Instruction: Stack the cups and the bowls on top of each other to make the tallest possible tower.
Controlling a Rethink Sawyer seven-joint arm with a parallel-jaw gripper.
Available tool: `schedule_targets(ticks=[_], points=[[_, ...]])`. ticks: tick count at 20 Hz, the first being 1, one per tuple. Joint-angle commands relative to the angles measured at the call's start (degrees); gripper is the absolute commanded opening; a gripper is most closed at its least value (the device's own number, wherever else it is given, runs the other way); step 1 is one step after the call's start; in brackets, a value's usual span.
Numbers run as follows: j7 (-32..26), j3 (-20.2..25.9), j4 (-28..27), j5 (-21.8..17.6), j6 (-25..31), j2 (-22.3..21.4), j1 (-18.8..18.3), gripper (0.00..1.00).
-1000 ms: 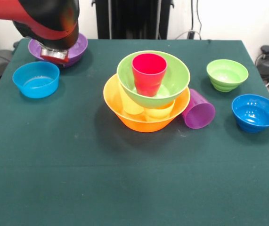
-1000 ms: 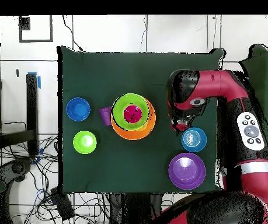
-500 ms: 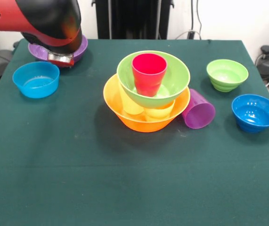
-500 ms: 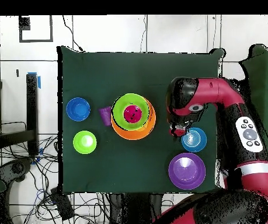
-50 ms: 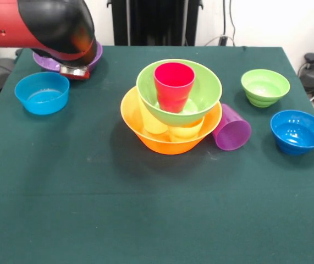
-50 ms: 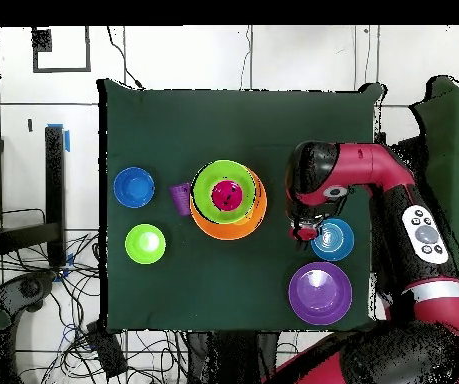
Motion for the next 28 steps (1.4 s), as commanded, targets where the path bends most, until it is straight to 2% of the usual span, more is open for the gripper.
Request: schedule_targets(ticks=[1,10,14,24,28], points=[[-13.82,0.15,-0.24,-5.1,-4.7,3.21,0.93,1.0],[-14.64,0.34,-0.92,-5.17,-4.02,4.66,-0.29,1.0],[-13.25,0.15,-0.01,-5.02,-4.19,3.59,-0.76,1.0],[-13.6,0.01,-2.56,-5.32,-2.79,5.45,-1.01,1.0],[-13.59,0.01,-2.66,-5.27,-1.94,4.86,-0.86,1.0]])
